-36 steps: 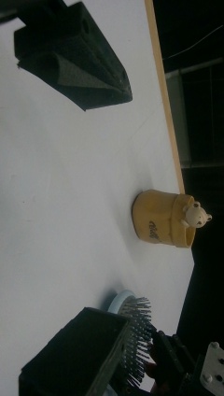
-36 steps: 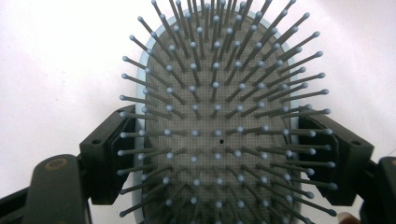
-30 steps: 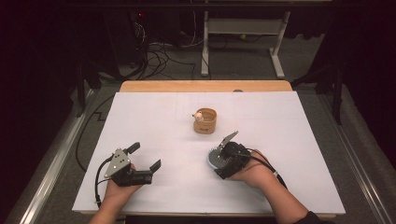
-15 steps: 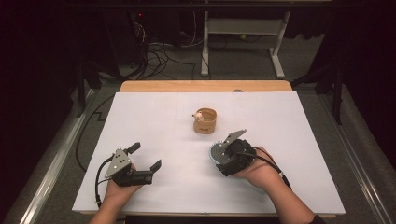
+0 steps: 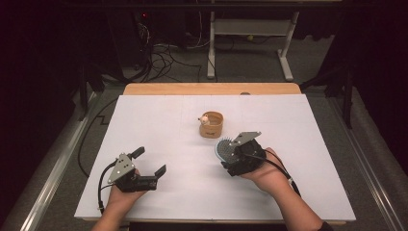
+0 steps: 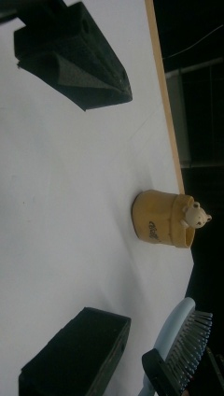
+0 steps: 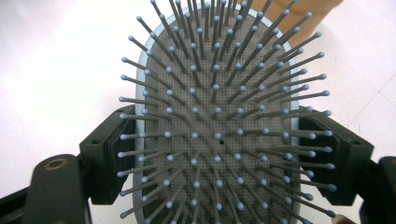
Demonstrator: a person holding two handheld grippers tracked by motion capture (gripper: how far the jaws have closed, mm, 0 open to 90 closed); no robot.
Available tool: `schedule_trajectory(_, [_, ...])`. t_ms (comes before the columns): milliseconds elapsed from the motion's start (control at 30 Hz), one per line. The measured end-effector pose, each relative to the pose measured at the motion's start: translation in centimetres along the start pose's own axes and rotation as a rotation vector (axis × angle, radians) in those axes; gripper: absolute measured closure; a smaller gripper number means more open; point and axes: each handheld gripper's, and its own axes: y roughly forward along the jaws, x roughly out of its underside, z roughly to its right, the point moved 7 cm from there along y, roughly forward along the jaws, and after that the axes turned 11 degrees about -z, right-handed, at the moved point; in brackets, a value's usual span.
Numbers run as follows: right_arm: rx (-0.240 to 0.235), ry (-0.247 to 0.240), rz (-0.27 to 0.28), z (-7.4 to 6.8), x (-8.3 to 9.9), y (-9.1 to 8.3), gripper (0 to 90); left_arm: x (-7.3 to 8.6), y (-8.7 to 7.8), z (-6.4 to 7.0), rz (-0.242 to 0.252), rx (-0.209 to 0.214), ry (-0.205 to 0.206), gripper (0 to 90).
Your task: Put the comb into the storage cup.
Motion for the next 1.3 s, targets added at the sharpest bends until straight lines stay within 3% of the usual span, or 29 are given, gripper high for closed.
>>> schedule_trajectory(300, [0.024,0.029,0.103,0.3,-0.8,-0.7,20.7,0.0,0.0,0.0,0.0,0.004,0.003,0.2])
schedule_trajectory(1300, [0.044,0.13,0.332,1.7,-0.7,-3.0,20.7,0.1,0.0,0.1,-0.006,0.007,0.004,0.1])
